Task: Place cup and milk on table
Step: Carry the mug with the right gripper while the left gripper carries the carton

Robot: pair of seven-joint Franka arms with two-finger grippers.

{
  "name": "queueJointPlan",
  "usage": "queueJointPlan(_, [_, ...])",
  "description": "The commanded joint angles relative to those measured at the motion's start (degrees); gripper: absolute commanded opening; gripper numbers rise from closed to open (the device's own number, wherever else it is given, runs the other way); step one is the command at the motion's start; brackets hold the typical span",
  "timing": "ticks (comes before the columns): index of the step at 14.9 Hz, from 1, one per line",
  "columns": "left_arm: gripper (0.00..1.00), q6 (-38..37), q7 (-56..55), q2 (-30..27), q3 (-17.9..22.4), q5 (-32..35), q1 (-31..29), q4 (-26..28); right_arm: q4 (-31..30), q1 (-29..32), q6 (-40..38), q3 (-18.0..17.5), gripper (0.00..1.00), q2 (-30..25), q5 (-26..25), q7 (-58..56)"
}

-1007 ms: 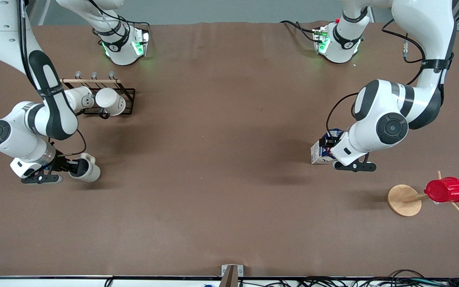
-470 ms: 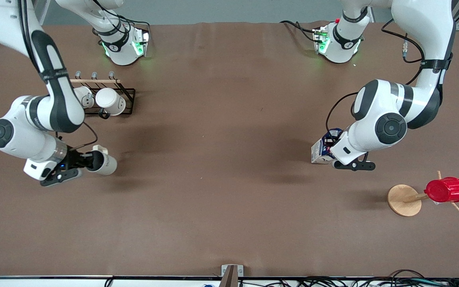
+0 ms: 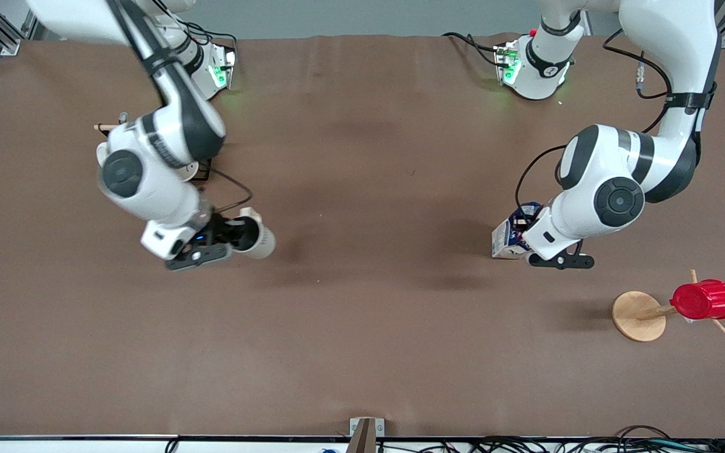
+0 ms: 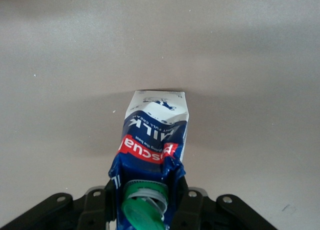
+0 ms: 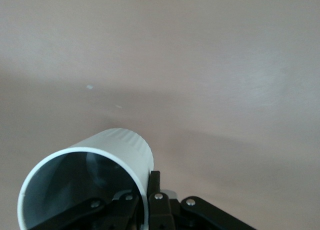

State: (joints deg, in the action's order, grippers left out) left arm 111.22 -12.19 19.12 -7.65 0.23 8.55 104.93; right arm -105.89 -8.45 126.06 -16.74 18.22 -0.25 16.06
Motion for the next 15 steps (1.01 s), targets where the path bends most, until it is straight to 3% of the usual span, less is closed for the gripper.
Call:
queueJointPlan(1, [0.43,0.31,-0.20,-1.63,-0.34,0.74,-0.38,0.19,6.37,-5.24,-0.20,-0.57,0.00,6.02,-5.01,15.62])
queueJointPlan(3, [0.43,0.31,-0.29,-1.10,-0.34,0.56,-0.38,-2.52,10.07,-8.05,-0.03,-1.63,0.00,10.32,-6.60,24.15])
queueJointPlan(7, [0.24,0.31,-0.12,-0.05,-0.34,0.21,-0.20,-7.71,14.56,-12.28,2.07,-2.68,0.00,17.81,-14.42,33.68])
queueJointPlan(11, [0.16,-0.30,-1.16,3.55,-0.61,0.21,1.99,-15.26,14.22,-14.13,7.71,-3.04,0.00,20.01,-17.58,34.12])
queueJointPlan(15, [0.15,-0.39,-7.04,6.27,-0.61,0.30,7.34,-17.56,13.86,-14.92,7.71,-3.04,0.02,20.80,-18.29,35.08])
